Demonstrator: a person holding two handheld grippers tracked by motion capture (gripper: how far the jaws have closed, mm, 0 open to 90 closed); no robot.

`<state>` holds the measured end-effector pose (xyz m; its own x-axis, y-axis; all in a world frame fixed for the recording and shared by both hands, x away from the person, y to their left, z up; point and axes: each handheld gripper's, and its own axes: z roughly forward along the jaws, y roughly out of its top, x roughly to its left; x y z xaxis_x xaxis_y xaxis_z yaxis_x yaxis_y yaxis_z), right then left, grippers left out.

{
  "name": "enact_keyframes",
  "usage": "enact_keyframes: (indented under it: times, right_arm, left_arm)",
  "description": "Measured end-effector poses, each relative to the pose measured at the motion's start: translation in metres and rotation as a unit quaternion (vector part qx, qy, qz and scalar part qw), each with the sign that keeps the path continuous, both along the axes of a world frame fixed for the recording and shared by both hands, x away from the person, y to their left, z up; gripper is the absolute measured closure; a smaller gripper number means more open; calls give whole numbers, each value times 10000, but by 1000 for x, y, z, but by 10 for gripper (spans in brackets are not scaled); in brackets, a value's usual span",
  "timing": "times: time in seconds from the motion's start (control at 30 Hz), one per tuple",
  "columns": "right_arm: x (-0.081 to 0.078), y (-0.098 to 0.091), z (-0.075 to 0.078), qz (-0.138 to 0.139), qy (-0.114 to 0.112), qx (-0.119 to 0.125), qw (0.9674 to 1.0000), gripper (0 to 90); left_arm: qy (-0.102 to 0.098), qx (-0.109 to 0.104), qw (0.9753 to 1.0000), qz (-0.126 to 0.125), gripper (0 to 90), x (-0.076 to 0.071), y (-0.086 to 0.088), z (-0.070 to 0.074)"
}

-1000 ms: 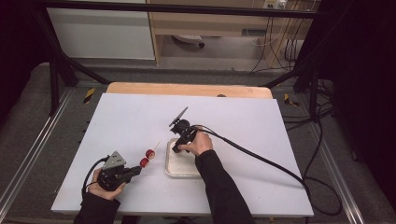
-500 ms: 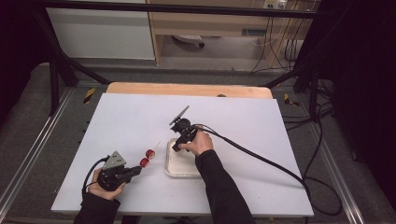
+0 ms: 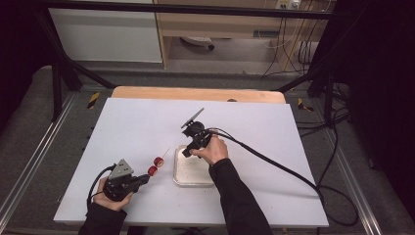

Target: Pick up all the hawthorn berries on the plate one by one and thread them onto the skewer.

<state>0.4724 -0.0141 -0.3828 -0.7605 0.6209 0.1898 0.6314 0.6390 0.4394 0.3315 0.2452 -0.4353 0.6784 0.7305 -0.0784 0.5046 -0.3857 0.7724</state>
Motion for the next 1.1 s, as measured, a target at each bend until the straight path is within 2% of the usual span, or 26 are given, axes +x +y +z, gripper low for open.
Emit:
enact_keyframes:
  times: [0.3,0.6,0.8,1.0,1.1]
  right_arm:
    - [-12,-16,6,-122,-81,249,9996,622]
    - [-25,-42,3,-364,-209,742,9964,621]
    - [-36,-61,-3,-626,-298,1221,9901,622]
    - [-46,-79,-10,-886,-455,1708,9803,622]
    - [-51,-88,-11,-1036,-516,1973,9735,622]
  left_arm:
    - [-54,40,10000,-58,885,-3,-8,1]
    - [-48,25,10000,-62,885,-5,-15,1]
    - [-91,-42,9999,-76,885,-7,-24,3]
    - [-151,-85,9998,-93,885,-11,-39,5]
    - [-148,-107,9998,-64,885,-11,-45,5]
